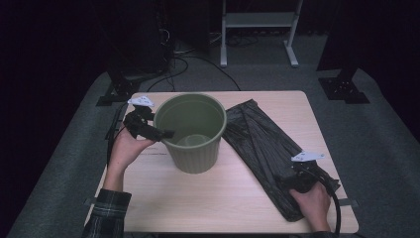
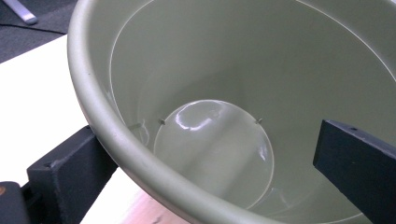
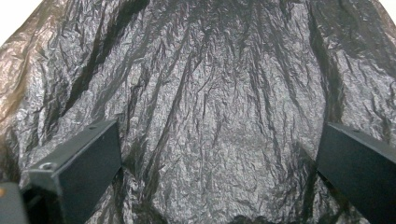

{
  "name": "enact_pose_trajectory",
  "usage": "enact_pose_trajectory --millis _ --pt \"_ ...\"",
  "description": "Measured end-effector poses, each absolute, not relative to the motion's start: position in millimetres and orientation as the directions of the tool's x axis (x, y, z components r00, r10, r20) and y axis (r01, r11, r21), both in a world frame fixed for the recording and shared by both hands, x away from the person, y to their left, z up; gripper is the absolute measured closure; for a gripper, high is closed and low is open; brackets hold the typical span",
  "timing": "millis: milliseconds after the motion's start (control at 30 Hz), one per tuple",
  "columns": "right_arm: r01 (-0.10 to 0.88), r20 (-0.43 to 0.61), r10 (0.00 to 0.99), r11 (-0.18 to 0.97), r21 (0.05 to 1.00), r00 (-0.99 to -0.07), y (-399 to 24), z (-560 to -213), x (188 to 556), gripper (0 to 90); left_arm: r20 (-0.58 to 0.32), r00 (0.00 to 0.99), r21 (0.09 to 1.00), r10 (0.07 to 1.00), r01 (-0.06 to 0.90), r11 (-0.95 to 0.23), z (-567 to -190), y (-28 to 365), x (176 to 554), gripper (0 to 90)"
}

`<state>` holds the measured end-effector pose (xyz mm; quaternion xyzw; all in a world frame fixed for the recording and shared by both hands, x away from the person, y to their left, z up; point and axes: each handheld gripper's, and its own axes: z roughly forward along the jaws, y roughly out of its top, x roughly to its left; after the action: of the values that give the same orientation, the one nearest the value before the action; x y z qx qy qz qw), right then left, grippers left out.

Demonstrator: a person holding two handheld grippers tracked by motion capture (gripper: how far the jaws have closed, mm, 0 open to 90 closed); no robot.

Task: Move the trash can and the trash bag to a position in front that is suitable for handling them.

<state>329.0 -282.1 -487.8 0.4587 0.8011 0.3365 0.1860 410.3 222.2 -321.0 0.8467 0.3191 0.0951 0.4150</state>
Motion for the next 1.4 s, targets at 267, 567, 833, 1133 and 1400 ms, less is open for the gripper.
enact_pose_trajectory --millis 267,567,833,1133,1400 --pt "0.611 0.011 0.860 0.352 0.709 -0.509 -282 -488 329 0.0 -0.107 0.801 0.763 0.589 0.446 -0.468 -322 205 386 0.0" --pt "0.610 0.011 0.860 0.352 0.709 -0.510 -282 -488 329 0.0 -0.113 0.819 0.770 0.563 0.431 -0.471 -323 185 357 0.0" --pt "0.609 0.010 0.860 0.353 0.710 -0.510 -282 -488 329 0.0 -0.119 0.835 0.784 0.537 0.411 -0.466 -325 172 344 0.0" --pt "0.609 0.009 0.859 0.355 0.709 -0.512 -282 -488 328 0.0 -0.087 0.833 0.792 0.547 0.391 -0.468 -319 175 345 0.0" --pt "0.611 0.011 0.864 0.347 0.711 -0.504 -282 -488 327 0.1 -0.060 0.823 0.821 0.564 0.362 -0.441 -303 187 342 0.0"
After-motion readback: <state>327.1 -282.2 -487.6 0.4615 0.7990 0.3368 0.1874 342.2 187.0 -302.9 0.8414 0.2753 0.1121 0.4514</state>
